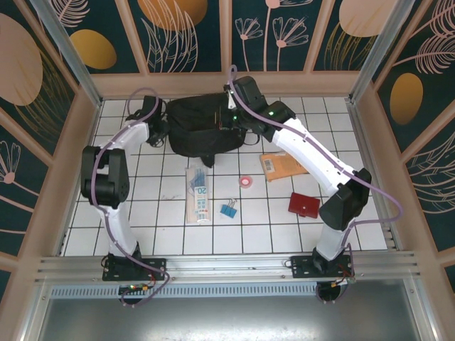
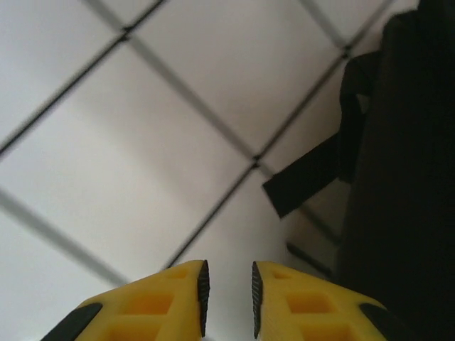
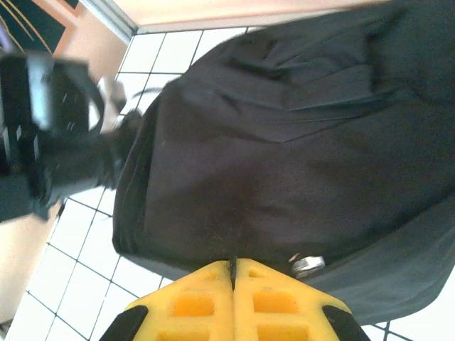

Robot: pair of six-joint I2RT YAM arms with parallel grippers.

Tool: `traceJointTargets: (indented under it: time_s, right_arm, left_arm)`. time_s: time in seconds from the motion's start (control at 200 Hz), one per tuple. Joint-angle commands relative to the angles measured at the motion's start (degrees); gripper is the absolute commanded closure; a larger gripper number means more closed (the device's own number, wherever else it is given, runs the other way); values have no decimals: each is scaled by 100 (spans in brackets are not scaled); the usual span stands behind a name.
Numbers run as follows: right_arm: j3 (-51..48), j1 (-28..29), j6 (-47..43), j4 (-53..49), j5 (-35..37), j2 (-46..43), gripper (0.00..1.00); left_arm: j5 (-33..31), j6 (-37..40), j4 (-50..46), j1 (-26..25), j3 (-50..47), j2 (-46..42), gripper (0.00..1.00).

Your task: Pack books, pencil case, and school supplies into a backpack

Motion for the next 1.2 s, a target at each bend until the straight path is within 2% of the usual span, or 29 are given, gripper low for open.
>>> traceJointTargets:
  time_s: [0.0,0.07,0.18,0.295,0.415,0.515,0.571,0.726,0.796,0.891,1.196]
  right_arm:
    - [-126,201,245,416,-116,-284,100]
    - [-203,268,325,534,-178,-207,100]
    - [-249,270,413,735,-261,124,100]
    - [-177,244,455,980,-308,556,100]
    - [-109,132,682,1291,-590,975,100]
    - [-30,94,817,1465,-730,1332,100]
    - [-3,94,881,1586,-825,1485,100]
    - [-34,73,1176,1905,-1021,1779,100]
    - [-41,72,1232,1953,-1050,1834,100]
    - [-96,92,1268,1982,-1051,1842,100]
    - [-376,111,1297,1937,-851,1675,100]
  left_arm:
    - [704,269,156,-119,686,461,67]
    - [769,388,-37,-130,1242,765,55]
    - [60,552,-577,-115,1713,617,38]
    - [-479,411,-597,52,1019,-222,28]
    - [-505,406,-518,150,190,-1094,21]
    - [-107,317,-571,151,-328,-1627,20]
    - [335,131,-551,151,-652,-1993,21]
    - [1692,-1124,-111,125,-1858,-2832,26]
    - [1778,-1603,2,34,-2175,-3130,28]
    - [1761,-2082,-343,-101,-2116,-3142,32]
    - [1751,-2087,-505,-505,-1733,-2102,41]
